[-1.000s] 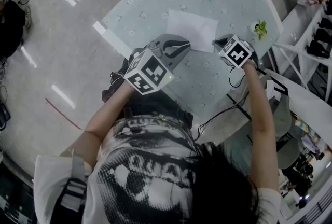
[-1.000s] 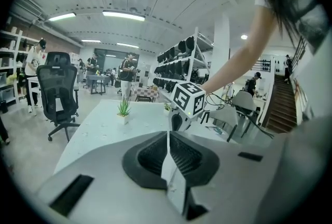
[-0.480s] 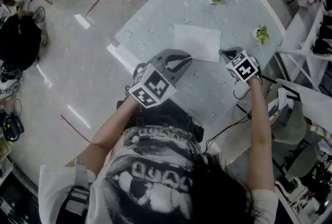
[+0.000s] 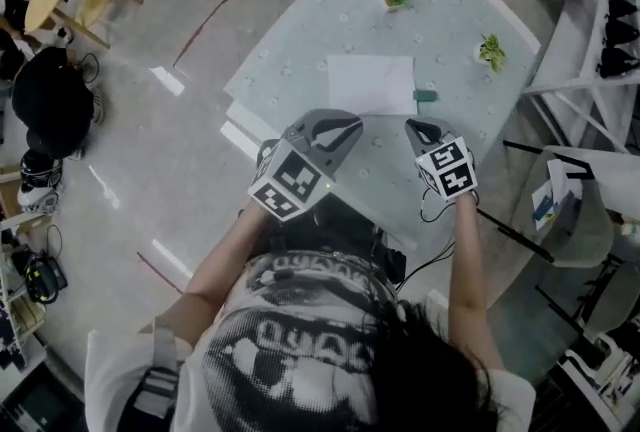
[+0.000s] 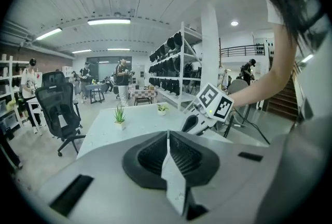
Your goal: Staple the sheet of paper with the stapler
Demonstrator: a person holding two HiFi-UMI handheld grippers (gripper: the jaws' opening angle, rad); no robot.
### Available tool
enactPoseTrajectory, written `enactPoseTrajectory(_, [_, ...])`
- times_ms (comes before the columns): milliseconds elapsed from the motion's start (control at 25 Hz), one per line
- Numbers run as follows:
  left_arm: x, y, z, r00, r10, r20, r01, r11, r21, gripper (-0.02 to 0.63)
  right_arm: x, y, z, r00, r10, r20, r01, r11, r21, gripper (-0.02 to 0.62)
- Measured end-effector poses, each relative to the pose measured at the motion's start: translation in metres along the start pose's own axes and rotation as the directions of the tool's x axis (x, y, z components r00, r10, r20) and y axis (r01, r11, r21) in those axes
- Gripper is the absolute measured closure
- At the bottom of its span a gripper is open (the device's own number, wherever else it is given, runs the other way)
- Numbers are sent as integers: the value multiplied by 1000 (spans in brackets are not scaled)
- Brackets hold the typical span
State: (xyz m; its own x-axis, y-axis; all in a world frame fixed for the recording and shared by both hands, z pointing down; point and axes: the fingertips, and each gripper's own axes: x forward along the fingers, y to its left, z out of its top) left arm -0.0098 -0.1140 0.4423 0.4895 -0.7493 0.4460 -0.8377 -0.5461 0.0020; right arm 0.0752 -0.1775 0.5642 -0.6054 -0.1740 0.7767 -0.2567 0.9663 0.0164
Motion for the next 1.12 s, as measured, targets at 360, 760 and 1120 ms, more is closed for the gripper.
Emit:
enactPoseTrajectory(360, [-18, -46, -39, 997, 23, -78, -26, 999, -35, 594, -10, 71, -7, 986, -29, 167, 10, 993, 114, 592])
enactPoseTrajectory(760, [-49, -70, -59, 992, 16, -126, -19, 1000, -24, 594, -40, 100, 8, 947, -126, 295, 59, 972, 227, 592])
enactPoseTrajectory(1120, [-103, -69, -71, 996, -17, -90, 17, 1000, 9, 594, -58, 155, 44, 899, -227, 374, 105, 942, 319, 594])
